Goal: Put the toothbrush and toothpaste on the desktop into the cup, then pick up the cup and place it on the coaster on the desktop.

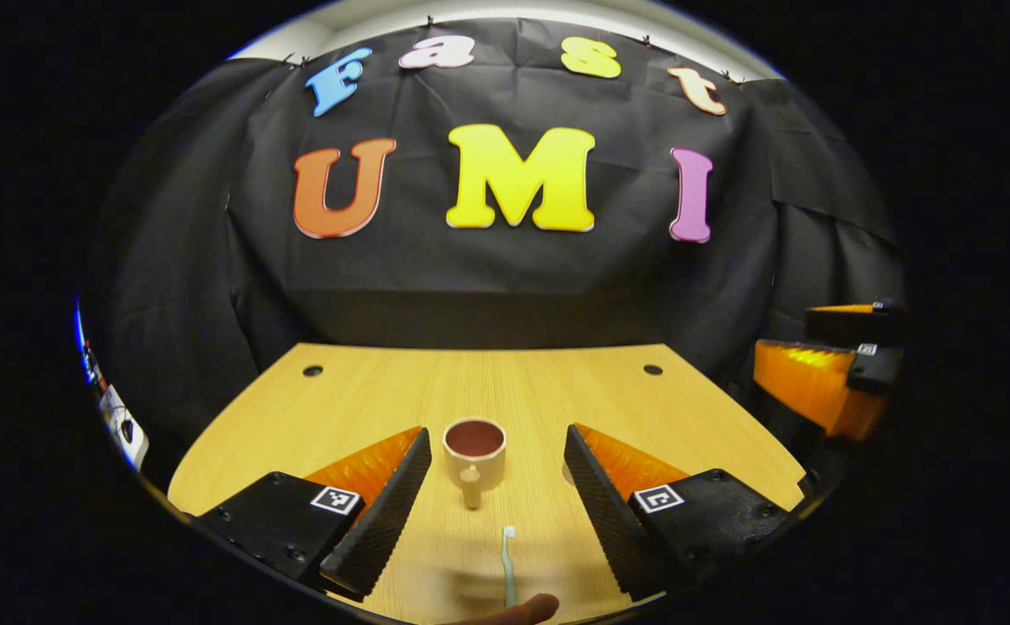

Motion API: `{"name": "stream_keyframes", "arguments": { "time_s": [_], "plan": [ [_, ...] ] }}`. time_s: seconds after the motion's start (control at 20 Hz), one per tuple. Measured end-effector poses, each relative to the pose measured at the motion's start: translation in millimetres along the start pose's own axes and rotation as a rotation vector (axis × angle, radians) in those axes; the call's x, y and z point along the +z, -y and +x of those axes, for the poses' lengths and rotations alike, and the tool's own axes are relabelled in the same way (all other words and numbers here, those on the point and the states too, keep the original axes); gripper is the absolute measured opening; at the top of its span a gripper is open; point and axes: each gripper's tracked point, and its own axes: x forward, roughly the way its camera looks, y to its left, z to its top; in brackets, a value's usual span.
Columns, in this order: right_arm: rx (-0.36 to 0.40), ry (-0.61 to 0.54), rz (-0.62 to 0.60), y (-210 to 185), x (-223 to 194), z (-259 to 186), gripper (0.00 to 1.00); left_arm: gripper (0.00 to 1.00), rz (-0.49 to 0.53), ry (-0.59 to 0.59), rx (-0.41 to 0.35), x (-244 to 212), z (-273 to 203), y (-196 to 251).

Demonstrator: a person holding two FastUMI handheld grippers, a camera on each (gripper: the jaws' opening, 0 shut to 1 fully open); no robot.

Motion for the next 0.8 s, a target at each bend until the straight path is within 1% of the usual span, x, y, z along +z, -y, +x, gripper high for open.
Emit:
{"name": "stream_keyframes", "arguments": {
  "time_s": [0.05,0.1,0.25,0.4,0.5,0.55,0.65,0.75,0.8],
  "plan": [
    [-0.008,-0.017,-0.003,2,-6,-2,0.95,0.98,-0.019,-0.063,0.003,-22,4,-2],
    [-0.025,-0.033,-0.001,6,-10,-3,0.97,0.99,-0.034,-0.125,0.016,-44,5,-3],
    [-0.033,-0.068,0.001,6,-20,-6,0.95,0.99,-0.059,-0.266,0.033,-94,6,-3],
    [-0.028,-0.126,0.004,5,-39,-7,0.95,0.99,-0.02,-0.391,0.04,-135,2,-2],
    [-0.039,-0.177,0.03,7,-52,-6,0.95,1.0,0.0,-0.463,0.029,-150,-2,0],
    [-0.038,-0.195,0.047,8,-55,-4,0.95,0.93,0.006,-0.502,0.034,-160,-5,1],
    [-0.053,-0.221,0.057,10,-60,-1,0.95,0.85,-0.002,-0.564,0.04,-173,-11,2],
    [-0.053,-0.235,0.061,9,-63,1,0.95,0.82,-0.003,-0.617,0.062,-182,-15,0],
    [-0.052,-0.246,0.06,7,-66,2,0.98,0.7,-0.002,-0.642,0.07,-185,-18,-2]
  ]
}}
